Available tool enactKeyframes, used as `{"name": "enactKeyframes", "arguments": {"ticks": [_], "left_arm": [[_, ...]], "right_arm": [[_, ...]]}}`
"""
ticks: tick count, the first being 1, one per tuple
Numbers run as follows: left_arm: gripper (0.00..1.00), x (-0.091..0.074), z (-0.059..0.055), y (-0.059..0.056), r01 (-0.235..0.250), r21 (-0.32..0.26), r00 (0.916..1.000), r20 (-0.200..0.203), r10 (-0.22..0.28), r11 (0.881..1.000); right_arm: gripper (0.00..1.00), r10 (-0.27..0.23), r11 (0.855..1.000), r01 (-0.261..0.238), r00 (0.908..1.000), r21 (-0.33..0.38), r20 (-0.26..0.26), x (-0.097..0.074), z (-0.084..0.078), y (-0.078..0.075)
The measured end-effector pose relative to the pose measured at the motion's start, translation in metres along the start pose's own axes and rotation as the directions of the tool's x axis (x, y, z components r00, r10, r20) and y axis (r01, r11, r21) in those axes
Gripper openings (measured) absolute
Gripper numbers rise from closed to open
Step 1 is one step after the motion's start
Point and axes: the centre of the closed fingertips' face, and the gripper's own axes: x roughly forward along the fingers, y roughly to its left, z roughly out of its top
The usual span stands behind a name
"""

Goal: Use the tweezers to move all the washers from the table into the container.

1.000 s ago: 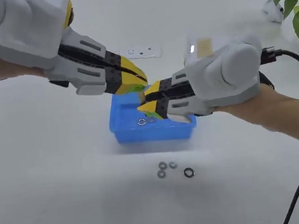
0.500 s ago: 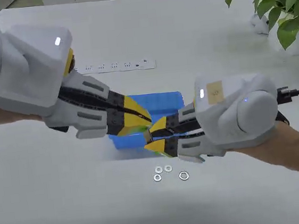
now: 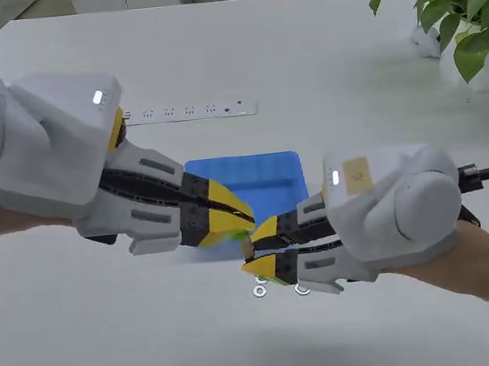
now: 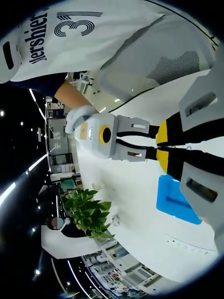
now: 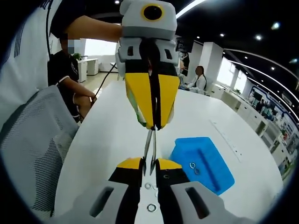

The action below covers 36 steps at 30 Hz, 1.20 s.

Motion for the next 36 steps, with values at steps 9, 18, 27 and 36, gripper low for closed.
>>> {"name": "enactKeyframes", "arguments": {"ticks": [9, 18, 27, 36], "left_arm": [[0.05, 0.001, -0.003, -0.004, 0.003, -0.015, 1.0000, 0.006, -0.002, 1.000], [0.05, 0.012, -0.010, -0.005, 0.014, -0.042, 0.9996, 0.024, -0.013, 0.999], [0.05, 0.022, -0.026, -0.006, 0.034, -0.070, 0.9994, 0.007, -0.034, 0.997], [0.05, 0.025, -0.036, -0.001, 0.033, -0.083, 0.9994, -0.004, -0.033, 0.996]], "right_arm": [[0.12, -0.008, 0.999, 0.007, 0.9998, 0.050, 0.017, -0.001, -0.003, 0.001], [0.11, -0.014, 0.997, 0.013, 0.9999, 0.075, 0.006, -0.001, -0.018, 0.002], [0.14, -0.010, 0.995, 0.012, 0.9997, 0.095, -0.023, 0.009, -0.037, 0.005], [0.13, -0.006, 0.994, 0.009, 0.9995, 0.105, -0.032, 0.017, -0.045, 0.003]]}}
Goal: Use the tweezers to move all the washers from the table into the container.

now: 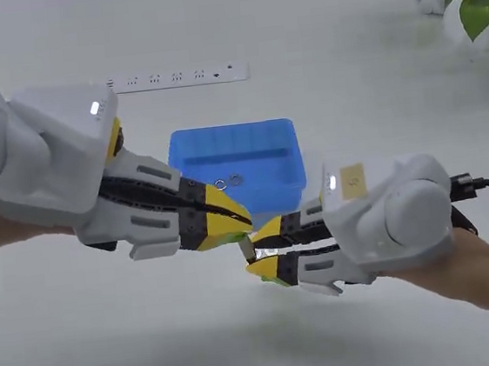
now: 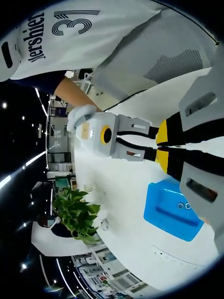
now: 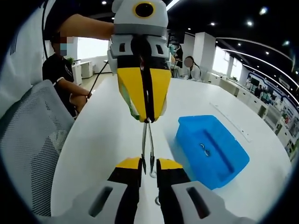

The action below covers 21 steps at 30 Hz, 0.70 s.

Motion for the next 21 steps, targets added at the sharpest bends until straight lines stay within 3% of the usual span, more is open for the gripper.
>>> {"name": "enactKeyframes", "arguments": {"ticks": [21], "left_arm": [[0.05, 0.011, -0.013, 0.009, 0.001, -0.011, 0.9996, -0.027, -0.002, 1.000]], "right_arm": [[0.11, 0.011, 0.999, -0.010, 0.9999, 0.033, -0.010, 0.010, -0.012, -0.005]]}}
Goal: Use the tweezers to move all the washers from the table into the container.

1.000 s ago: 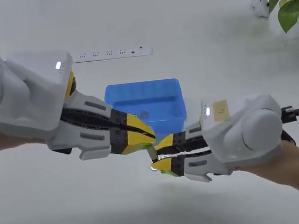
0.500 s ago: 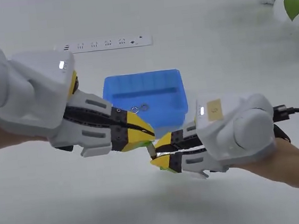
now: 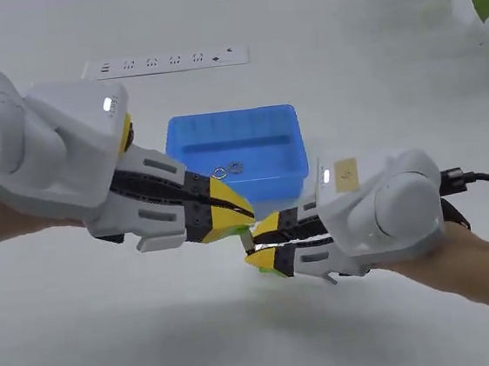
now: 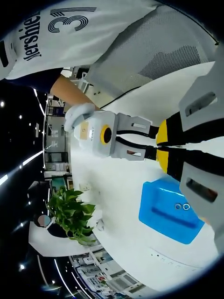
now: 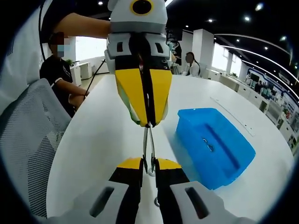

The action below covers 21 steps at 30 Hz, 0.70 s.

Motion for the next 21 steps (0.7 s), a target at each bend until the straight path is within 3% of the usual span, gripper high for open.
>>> {"name": "enactKeyframes", "arguments": {"ticks": [11, 16, 21], "left_arm": [[0.05, 0.0011, -0.0022, 0.0008, -0.010, 0.007, 1.0000, 0.002, 0.010, 1.000], [0.05, 0.0012, -0.0024, 0.0009, -0.010, -0.006, 0.9999, 0.004, 0.010, 1.000], [0.05, 0.0037, -0.0010, 0.0016, -0.009, -0.014, 0.9999, 0.010, 0.009, 1.000]], "right_arm": [[0.12, 0.004, 1.000, -0.004, 1.0000, 0.000, -0.004, 0.0017, -0.0010, 0.0008], [0.12, 0.006, 1.000, -0.007, 0.9997, 0.020, 0.023, -0.0017, 0.0058, 0.0006], [0.12, 0.006, 1.000, -0.006, 1.0000, 0.006, 0.007, -0.0004, 0.0014, 0.0007]]}}
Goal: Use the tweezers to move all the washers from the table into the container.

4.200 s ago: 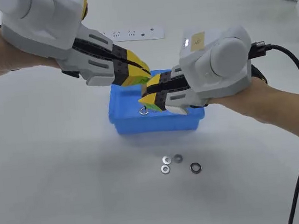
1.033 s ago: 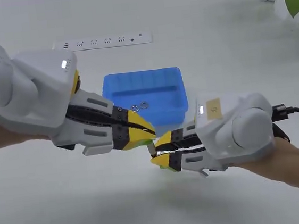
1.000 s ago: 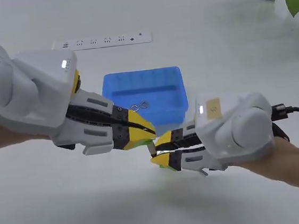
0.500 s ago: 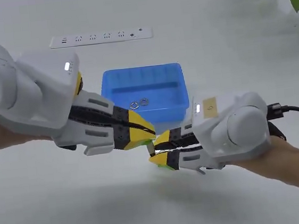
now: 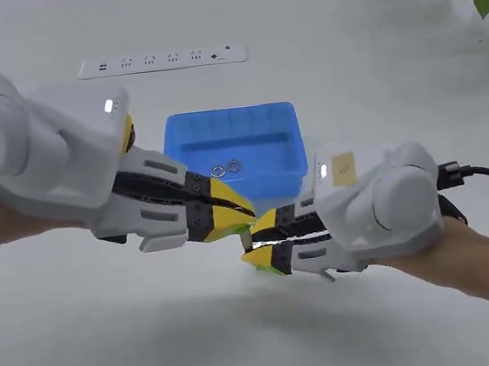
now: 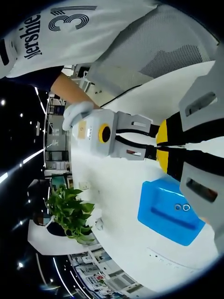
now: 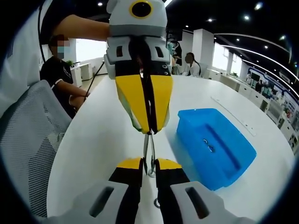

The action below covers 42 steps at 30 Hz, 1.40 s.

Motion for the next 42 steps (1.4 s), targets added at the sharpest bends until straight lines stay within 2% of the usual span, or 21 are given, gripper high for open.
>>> {"name": "enactKeyframes", "arguments": {"ticks": [8, 15, 20, 27, 32, 37, 42], "left_arm": [[0.05, 0.002, 0.000, 0.002, 0.000, -0.017, 1.0000, 0.001, 0.000, 1.000], [0.05, 0.000, 0.000, -0.002, 0.001, -0.007, 1.0000, -0.009, -0.001, 1.000], [0.05, -0.008, 0.007, -0.001, -0.007, -0.008, 1.0000, 0.005, 0.007, 1.000], [0.05, -0.022, 0.021, -0.002, -0.016, 0.009, 0.9997, 0.018, 0.016, 1.000], [0.05, -0.033, 0.033, 0.000, -0.024, 0.037, 0.9995, 0.020, 0.024, 0.999], [0.05, -0.045, 0.046, 0.005, -0.044, 0.064, 0.9989, 0.017, 0.044, 0.997], [0.05, -0.053, 0.064, 0.015, -0.061, 0.110, 0.9980, 0.020, 0.059, 0.992]], "right_arm": [[0.10, -0.011, 0.999, 0.012, 0.9999, 0.032, -0.006, 0.001, -0.001, -0.001], [0.10, -0.018, 1.000, 0.018, 0.9997, 0.011, -0.018, 0.000, -0.001, -0.001], [0.10, -0.016, 1.000, 0.016, 0.9999, -0.008, 0.000, -0.004, 0.009, -0.002], [0.10, -0.017, 0.999, 0.018, 0.9993, -0.028, 0.034, -0.011, 0.027, -0.002], [0.10, -0.036, 0.998, 0.039, 0.9978, -0.050, 0.055, -0.016, 0.043, -0.005], [0.10, -0.058, 0.996, 0.063, 0.9946, -0.060, 0.086, -0.021, 0.061, -0.012], [0.10, -0.089, 0.992, 0.099, 0.9895, -0.081, 0.114, -0.027, 0.079, -0.026]]}}
